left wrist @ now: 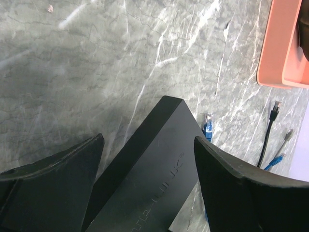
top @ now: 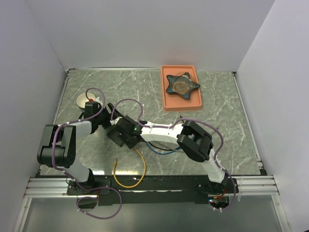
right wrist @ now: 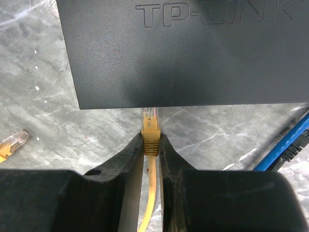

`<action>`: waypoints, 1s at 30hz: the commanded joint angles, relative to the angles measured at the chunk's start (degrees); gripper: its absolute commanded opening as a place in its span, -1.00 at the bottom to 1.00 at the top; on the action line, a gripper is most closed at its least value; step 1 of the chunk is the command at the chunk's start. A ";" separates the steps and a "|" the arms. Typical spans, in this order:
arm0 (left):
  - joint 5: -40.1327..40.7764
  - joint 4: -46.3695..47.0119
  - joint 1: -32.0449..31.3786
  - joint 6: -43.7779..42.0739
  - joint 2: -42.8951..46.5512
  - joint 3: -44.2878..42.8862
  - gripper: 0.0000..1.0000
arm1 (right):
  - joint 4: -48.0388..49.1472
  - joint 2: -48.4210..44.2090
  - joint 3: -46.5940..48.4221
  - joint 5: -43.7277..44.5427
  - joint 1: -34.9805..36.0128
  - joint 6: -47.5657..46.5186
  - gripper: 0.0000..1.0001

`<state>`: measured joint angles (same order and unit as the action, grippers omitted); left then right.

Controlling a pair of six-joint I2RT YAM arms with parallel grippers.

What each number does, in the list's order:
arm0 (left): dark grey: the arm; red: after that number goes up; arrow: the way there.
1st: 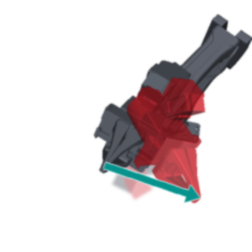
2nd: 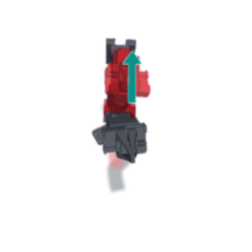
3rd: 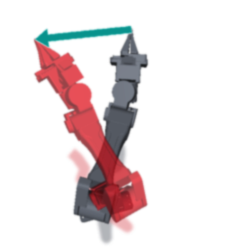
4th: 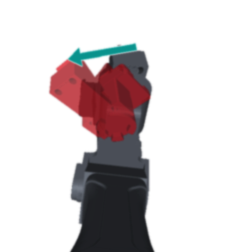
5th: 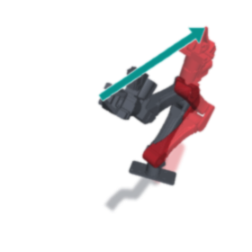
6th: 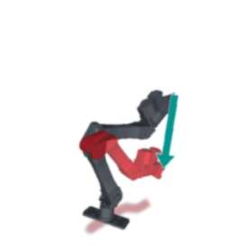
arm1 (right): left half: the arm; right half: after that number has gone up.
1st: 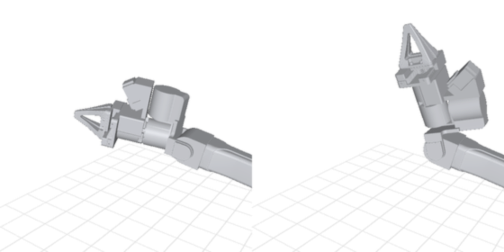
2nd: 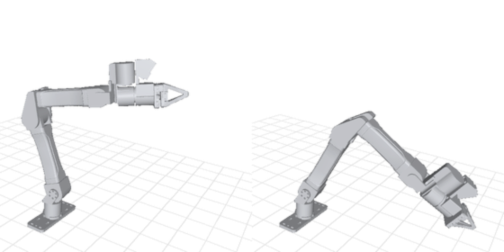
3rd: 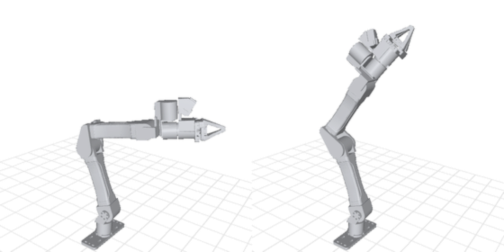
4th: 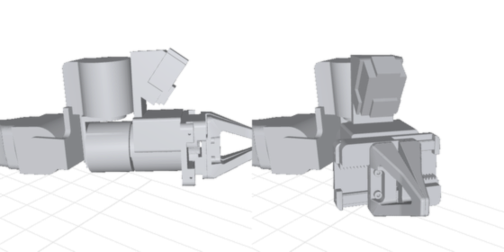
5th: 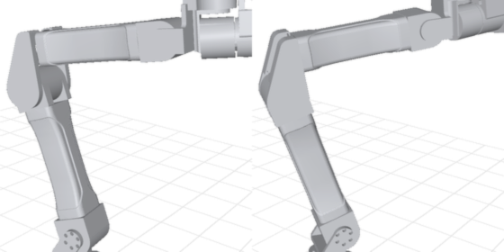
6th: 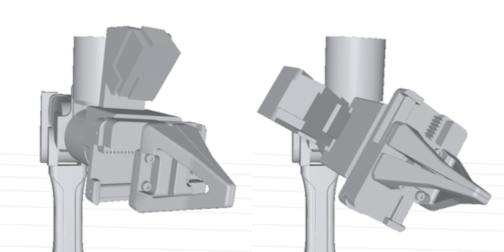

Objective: Insert the plug into the switch port

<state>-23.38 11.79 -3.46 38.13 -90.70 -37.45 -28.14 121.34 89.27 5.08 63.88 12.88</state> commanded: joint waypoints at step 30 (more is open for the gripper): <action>-5.81 -5.46 -2.60 0.63 -0.18 3.70 0.40 | 4.41 2.68 4.59 5.11 0.11 3.29 -1.00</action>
<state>-25.19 12.75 -4.54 38.15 -90.21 -35.73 -28.32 123.09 91.81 7.92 63.90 15.62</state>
